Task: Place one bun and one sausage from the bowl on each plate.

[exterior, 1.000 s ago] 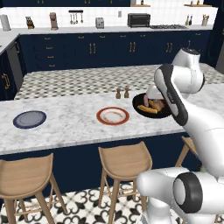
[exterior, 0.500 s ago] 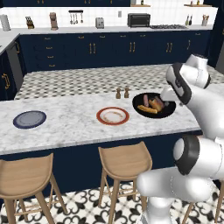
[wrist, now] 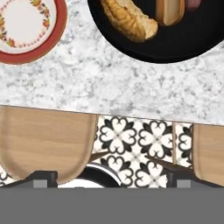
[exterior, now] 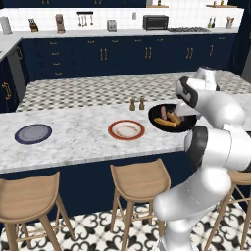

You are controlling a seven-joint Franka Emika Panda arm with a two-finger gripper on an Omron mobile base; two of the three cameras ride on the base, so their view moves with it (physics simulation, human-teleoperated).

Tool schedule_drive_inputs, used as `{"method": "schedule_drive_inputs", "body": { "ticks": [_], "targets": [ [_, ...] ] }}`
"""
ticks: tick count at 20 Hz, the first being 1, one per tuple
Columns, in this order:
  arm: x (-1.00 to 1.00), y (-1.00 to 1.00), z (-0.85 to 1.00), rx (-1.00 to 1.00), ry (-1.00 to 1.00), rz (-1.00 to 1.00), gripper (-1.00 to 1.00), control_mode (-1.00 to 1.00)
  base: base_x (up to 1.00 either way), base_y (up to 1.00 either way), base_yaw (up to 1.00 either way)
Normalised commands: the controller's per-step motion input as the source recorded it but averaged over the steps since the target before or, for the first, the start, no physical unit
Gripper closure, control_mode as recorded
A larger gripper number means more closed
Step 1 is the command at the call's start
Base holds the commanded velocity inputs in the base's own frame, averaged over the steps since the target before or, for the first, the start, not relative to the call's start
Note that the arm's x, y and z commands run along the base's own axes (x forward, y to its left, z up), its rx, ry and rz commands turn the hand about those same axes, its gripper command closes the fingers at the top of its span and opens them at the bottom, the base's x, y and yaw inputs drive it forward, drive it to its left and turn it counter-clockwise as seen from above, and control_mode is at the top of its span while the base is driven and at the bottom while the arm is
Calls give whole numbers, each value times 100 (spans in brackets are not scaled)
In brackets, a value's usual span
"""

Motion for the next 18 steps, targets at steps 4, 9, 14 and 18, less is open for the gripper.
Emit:
{"method": "schedule_drive_inputs", "body": {
  "ticks": [4,9,14,18],
  "targets": [
    [64,-6,-30,-2,4,-1,-100,-100,0,0,0],
    [49,-30,-54,-14,0,-13,-100,-100,0,0,0],
    [27,-8,-9,-1,2,-7,-100,-100,0,0,0],
    [12,0,-4,1,5,0,-100,-100,0,0,0]
  ]
}}
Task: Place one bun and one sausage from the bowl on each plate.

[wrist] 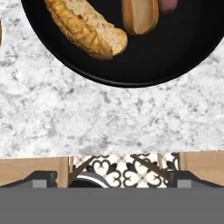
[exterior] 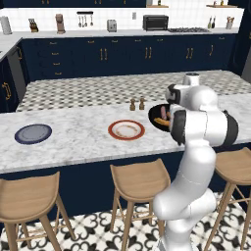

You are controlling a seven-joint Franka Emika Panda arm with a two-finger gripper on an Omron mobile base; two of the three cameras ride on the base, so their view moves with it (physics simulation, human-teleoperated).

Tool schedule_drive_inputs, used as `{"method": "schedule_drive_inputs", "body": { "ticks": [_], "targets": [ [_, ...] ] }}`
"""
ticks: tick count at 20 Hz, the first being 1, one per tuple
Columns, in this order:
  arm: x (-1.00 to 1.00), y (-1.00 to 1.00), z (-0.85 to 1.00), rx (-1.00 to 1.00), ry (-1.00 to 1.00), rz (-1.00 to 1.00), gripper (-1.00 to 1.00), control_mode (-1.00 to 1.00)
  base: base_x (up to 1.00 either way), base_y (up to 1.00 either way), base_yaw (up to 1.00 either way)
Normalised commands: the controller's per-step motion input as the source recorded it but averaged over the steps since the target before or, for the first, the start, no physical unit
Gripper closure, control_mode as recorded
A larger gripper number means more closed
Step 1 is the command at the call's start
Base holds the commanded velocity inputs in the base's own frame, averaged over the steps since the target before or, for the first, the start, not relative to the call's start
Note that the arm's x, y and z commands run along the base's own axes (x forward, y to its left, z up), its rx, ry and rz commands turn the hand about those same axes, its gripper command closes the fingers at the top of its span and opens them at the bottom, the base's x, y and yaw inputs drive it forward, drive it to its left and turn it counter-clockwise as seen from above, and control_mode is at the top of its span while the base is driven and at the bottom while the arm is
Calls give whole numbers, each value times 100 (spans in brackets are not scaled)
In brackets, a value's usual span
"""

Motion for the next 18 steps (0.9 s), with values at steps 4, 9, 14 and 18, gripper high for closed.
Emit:
{"method": "schedule_drive_inputs", "body": {
  "ticks": [4,9,14,18],
  "targets": [
    [4,2,-6,10,21,8,-100,-100,0,0,0],
    [17,2,0,10,14,7,-100,-100,0,0,0],
    [49,30,-21,1,1,6,-100,-100,0,0,0],
    [38,21,-59,0,9,4,-100,-100,0,0,0]
  ]
}}
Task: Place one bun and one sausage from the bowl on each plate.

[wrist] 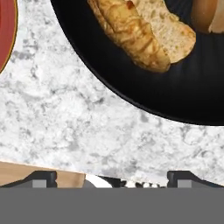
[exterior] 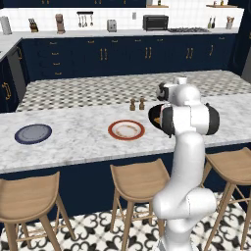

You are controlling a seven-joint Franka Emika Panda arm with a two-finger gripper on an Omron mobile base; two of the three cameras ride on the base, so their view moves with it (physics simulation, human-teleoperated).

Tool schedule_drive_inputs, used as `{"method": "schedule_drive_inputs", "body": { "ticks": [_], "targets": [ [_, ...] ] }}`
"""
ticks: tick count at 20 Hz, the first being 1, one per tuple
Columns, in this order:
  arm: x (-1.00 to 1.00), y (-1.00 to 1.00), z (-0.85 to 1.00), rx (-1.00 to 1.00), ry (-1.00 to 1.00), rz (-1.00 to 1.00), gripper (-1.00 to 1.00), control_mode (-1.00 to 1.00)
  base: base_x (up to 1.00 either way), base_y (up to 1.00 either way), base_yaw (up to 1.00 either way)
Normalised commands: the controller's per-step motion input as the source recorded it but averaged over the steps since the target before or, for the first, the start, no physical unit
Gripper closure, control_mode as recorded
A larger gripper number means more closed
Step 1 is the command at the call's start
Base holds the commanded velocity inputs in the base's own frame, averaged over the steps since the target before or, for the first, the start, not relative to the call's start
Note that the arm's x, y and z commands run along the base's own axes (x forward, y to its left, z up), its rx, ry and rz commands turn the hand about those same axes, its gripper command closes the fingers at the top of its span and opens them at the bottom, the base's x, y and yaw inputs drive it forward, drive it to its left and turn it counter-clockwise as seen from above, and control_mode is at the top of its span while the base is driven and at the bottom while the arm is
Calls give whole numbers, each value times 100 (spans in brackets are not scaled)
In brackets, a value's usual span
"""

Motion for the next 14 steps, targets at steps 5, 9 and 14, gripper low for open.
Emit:
{"method": "schedule_drive_inputs", "body": {
  "ticks": [5,9,14],
  "targets": [
    [59,0,-19,0,4,5,-100,-100,0,0,0],
    [44,-18,-7,5,12,9,-100,-100,0,0,0],
    [4,-8,-29,7,10,3,-100,-100,0,0,0]
  ]
}}
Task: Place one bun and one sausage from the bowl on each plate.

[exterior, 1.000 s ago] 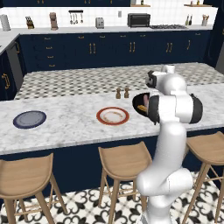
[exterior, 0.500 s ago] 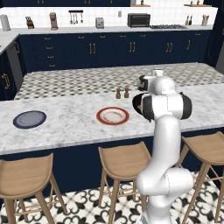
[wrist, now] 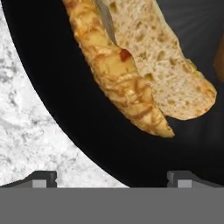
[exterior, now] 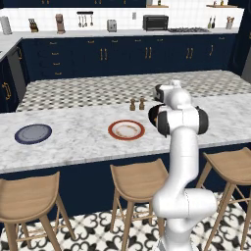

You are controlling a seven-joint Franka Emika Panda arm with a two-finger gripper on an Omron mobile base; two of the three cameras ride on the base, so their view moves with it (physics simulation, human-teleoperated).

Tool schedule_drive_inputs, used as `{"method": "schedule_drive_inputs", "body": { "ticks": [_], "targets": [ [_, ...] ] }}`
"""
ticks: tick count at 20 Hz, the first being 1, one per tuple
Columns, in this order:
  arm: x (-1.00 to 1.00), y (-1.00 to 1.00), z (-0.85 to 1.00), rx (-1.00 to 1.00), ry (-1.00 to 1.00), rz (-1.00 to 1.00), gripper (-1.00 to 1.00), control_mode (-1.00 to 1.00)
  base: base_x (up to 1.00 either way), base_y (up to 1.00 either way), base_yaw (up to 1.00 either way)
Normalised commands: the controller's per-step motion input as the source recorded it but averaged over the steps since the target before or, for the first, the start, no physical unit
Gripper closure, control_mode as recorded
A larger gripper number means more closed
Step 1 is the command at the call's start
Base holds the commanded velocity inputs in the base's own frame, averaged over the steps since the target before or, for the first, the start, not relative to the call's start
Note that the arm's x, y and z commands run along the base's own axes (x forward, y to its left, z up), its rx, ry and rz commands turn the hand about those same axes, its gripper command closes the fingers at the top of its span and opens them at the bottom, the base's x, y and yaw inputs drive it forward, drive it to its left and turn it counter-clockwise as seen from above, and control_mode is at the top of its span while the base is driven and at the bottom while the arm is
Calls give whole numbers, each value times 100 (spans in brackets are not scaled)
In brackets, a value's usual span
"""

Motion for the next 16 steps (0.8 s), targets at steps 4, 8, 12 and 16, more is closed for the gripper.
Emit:
{"method": "schedule_drive_inputs", "body": {
  "ticks": [4,8,12,16],
  "targets": [
    [3,0,-16,6,4,0,-100,-100,0,0,0],
    [9,0,0,0,-3,3,-100,-100,0,0,0],
    [7,0,-25,-3,-5,1,-100,-100,0,0,0],
    [19,0,-1,0,-3,2,-100,-100,0,0,0]
  ]
}}
